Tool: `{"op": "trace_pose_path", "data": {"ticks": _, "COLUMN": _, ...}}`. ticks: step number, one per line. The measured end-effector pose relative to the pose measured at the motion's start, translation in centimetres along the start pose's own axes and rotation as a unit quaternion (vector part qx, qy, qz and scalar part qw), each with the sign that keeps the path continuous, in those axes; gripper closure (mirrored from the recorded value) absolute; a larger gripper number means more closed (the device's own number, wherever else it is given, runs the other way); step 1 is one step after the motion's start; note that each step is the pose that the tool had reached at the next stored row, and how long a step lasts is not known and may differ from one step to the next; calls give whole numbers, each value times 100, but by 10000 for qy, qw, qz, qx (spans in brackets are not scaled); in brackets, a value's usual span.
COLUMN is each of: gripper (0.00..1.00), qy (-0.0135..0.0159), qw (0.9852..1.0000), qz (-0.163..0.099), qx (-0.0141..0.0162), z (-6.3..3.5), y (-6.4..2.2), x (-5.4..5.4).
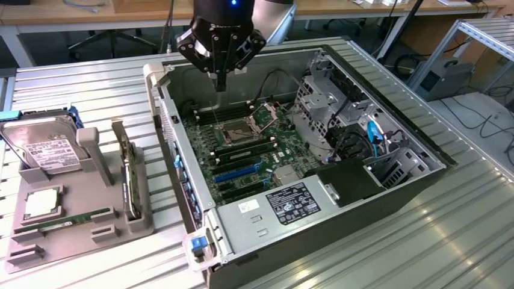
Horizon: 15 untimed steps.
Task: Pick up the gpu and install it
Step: 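Reach for the gpu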
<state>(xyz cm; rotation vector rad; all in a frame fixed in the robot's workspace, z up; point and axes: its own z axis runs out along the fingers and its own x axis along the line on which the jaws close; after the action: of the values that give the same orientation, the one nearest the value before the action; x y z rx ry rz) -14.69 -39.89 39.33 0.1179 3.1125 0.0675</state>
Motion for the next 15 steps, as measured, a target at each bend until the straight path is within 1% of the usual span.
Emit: {"op": "trace_pose_path", "data": {"ticks": 15, "gripper": 89, "qy": 0, "qw": 10000, "qz": 0, "qx": 0, "z": -1, "y": -3, "x": 45}}
